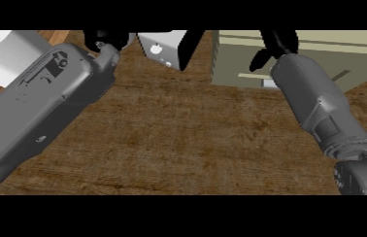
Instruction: Pick up the can, place it into the drawer and close the drawer
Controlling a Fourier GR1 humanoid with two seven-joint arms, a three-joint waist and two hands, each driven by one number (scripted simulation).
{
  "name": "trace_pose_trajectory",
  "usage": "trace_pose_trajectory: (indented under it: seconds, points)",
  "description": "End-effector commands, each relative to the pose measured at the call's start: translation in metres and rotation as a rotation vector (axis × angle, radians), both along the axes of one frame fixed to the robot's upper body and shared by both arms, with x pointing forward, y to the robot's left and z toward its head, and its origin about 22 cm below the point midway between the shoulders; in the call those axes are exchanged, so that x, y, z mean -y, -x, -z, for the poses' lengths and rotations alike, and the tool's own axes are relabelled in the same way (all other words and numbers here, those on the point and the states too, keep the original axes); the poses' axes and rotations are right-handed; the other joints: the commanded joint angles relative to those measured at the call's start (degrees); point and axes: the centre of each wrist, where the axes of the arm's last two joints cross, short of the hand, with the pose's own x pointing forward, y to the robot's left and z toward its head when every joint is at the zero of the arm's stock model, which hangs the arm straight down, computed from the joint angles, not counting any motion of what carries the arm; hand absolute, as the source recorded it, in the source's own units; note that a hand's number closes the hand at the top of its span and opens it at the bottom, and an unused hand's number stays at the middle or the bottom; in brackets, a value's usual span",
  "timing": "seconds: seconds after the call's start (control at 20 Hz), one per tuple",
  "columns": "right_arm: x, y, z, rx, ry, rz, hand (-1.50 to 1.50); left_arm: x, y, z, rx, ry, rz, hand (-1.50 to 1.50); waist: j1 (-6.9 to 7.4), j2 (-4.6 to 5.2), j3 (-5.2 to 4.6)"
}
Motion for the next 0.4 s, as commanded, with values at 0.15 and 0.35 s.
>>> trace_pose_trajectory:
  seconds: [0.15,0.35]
  points:
    - [-0.032,-0.009,-0.029,0.008,-0.498,-0.071,-1.50,-0.006,0.004,-0.001,0.000,0.006,-0.014,-1.50,0.70,-1.14,-0.36]
    - [-0.029,-0.011,-0.033,0.008,-0.548,-0.074,-1.50,0.001,0.009,0.002,-0.009,0.005,0.008,-1.50,0.80,-0.76,-0.48]
